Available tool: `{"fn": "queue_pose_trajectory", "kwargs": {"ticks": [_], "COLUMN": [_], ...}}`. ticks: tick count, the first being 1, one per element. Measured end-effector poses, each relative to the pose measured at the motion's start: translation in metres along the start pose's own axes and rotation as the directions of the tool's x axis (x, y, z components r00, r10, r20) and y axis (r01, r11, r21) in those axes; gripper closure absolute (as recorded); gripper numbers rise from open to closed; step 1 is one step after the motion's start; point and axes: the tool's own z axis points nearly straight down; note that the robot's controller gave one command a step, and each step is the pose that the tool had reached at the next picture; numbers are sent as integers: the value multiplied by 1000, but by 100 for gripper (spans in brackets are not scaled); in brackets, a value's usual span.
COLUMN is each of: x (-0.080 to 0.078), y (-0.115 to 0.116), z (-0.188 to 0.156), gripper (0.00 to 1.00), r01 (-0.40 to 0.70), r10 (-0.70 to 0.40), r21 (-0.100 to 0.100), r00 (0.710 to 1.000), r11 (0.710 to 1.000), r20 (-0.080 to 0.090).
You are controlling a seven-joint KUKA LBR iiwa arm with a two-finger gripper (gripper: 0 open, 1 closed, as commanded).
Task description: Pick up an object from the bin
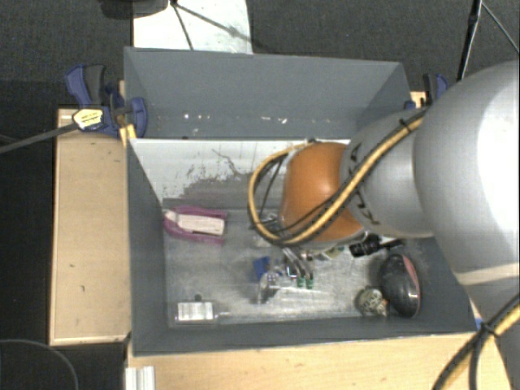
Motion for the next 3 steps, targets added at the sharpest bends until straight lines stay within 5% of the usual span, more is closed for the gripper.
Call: {"fn": "queue_pose_trajectory", "kwargs": {"ticks": [1, 2, 3], "x": [-2, -3, -6], "y": [1, 1, 2], "z": [-2, -12, -75], "gripper": [100, 100, 100], "r01": [-1, -3, -1], "r10": [1, 3, 1], "r21": [-3, -1, -2], "r00": [1000, 1000, 1000], "r11": [1000, 1000, 1000], "r20": [7, -3, 1]}}
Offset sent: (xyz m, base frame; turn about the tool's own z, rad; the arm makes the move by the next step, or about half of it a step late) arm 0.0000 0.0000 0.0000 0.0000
